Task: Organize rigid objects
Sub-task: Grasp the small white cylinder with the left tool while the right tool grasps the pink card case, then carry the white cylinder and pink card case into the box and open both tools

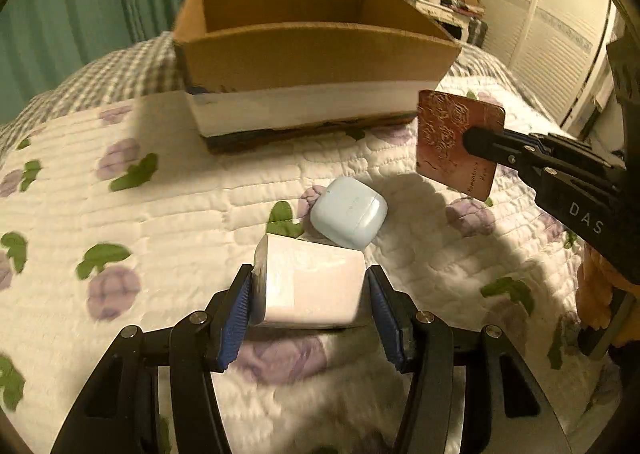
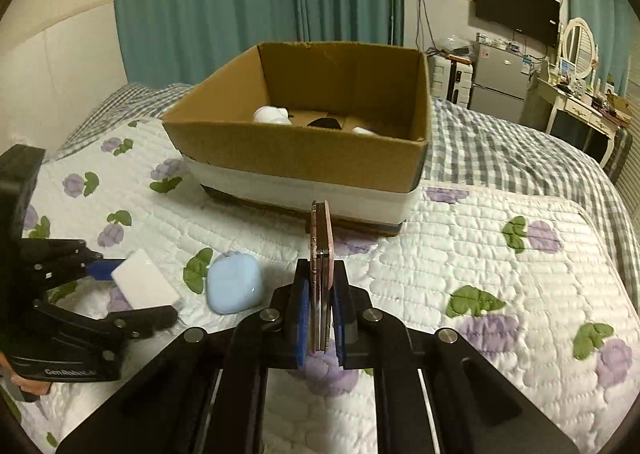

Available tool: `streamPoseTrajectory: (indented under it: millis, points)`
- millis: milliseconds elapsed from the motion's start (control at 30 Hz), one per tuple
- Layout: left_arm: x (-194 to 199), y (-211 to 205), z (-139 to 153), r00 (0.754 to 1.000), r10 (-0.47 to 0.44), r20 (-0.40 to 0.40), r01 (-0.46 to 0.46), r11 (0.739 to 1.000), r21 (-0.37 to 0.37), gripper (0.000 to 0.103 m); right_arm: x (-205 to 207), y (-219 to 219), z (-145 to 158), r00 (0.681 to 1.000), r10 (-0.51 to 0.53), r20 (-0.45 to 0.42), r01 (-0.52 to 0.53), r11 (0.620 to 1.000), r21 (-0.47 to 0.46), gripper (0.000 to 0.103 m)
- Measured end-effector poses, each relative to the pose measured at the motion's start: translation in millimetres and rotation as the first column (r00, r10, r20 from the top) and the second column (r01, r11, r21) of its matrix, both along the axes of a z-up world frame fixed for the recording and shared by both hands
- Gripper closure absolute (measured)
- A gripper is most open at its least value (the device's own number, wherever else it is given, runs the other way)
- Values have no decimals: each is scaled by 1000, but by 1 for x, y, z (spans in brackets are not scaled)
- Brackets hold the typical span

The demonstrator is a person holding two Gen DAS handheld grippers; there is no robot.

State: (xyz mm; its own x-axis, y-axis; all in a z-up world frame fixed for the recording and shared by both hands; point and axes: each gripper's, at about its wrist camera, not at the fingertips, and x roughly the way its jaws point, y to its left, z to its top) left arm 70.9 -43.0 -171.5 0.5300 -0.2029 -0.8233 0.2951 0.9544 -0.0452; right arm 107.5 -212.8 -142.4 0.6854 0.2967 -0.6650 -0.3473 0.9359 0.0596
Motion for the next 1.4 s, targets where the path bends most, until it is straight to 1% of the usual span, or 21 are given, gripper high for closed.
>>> streamPoseTrajectory:
  millis: [167, 233, 300, 400, 433, 567, 700, 800, 967, 1200, 1400]
  points:
    - [-15, -6, 20, 998, 27, 59, -25, 999, -20, 47, -18, -3, 16, 999, -16, 33, 15, 1000, 13, 94]
    - [-22, 2, 29, 996, 41, 81, -39, 999, -38, 47, -25, -2, 24, 998, -12, 58, 11, 1000, 22, 94]
    - [-28, 4, 41, 992, 57, 115, -51, 997, -54, 47, -30, 1, 32, 997, -11, 81, 10, 1000, 8, 94]
    - [-34, 4, 61, 983, 69, 169, -60, 996, -58, 47, -39, 2, 45, 994, -13, 107, 12, 1000, 14, 94]
    - [-36, 5, 70, 978, 73, 195, -62, 996, -63, 47, -44, 3, 51, 993, -16, 118, 14, 1000, 12, 94]
    - [-43, 7, 99, 963, 80, 255, -61, 995, -81, 47, -59, 3, 75, 987, -22, 159, 20, 1000, 18, 94]
    - [-44, 4, 122, 956, 70, 286, -55, 997, -61, 47, -69, -1, 105, 978, -37, 204, 29, 999, 41, 94]
    - [-44, 5, 139, 948, 74, 310, -49, 995, -90, 47, -71, -3, 125, 971, -42, 235, 29, 998, 59, 94]
    - [-37, 10, 172, 927, 102, 362, -56, 989, -136, 47, -69, -1, 156, 951, -38, 307, 26, 999, 42, 94]
    - [-19, 9, 205, 898, 136, 419, -65, 981, -181, 47, -55, -2, 189, 930, -36, 367, 12, 998, 66, 94]
    - [8, -2, 217, 884, 121, 452, -50, 985, -166, 47, -39, -3, 212, 913, -36, 406, -1, 996, 91, 94]
